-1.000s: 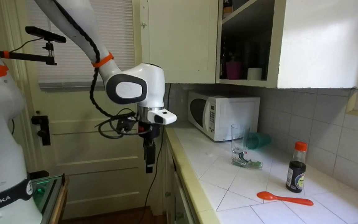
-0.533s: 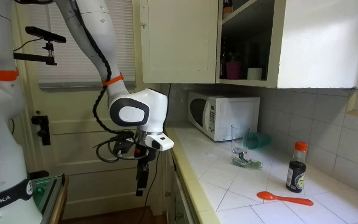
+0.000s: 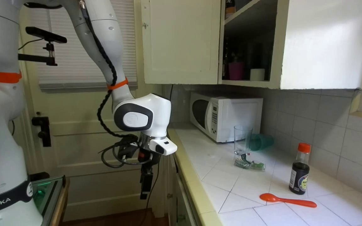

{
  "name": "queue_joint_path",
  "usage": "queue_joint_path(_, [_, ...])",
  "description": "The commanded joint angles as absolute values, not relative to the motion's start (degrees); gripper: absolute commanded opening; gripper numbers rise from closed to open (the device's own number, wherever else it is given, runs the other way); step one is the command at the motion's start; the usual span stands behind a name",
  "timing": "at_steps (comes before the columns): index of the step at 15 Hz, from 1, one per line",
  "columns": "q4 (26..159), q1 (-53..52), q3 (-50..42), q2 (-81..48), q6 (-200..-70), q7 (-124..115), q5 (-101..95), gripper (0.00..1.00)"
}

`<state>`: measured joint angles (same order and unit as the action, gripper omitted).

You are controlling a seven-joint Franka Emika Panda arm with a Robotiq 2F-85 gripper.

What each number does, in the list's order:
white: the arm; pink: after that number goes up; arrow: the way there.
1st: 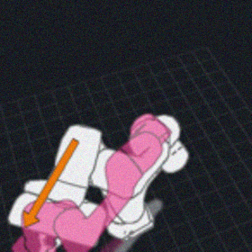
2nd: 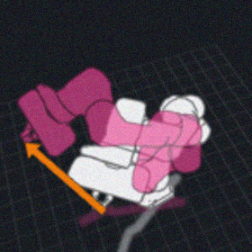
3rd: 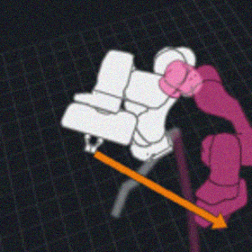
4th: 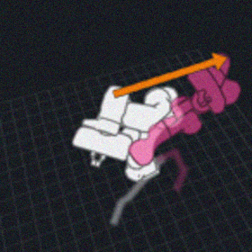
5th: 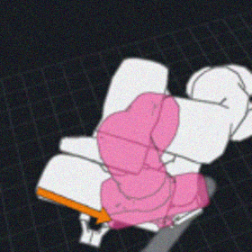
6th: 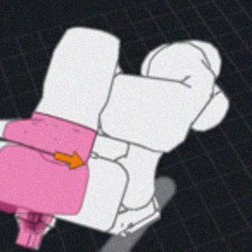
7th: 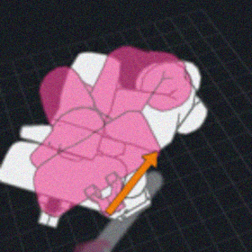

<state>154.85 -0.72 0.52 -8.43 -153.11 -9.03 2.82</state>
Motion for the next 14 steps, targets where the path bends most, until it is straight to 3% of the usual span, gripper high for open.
queue_joint_path(1, [155.27, -3.68, 0.48, -14.48, -166.79, -17.94, 3.06, 1.0])
queue_joint_path(4, [154.79, -10.57, -3.8, -21.51, -179.74, -25.58, 1.0, 1.0])
queue_joint_path(8, [152.46, -28.41, -19.38, -32.88, -190.93, -30.02, 2.9, 1.0])
queue_joint_path(11, [151.28, -39.2, -23.37, -39.01, -192.44, -23.63, 17.0, 1.0])
queue_joint_path(14, [149.81, -41.77, -23.68, -41.54, -188.71, -19.47, 18.92, 1.0])
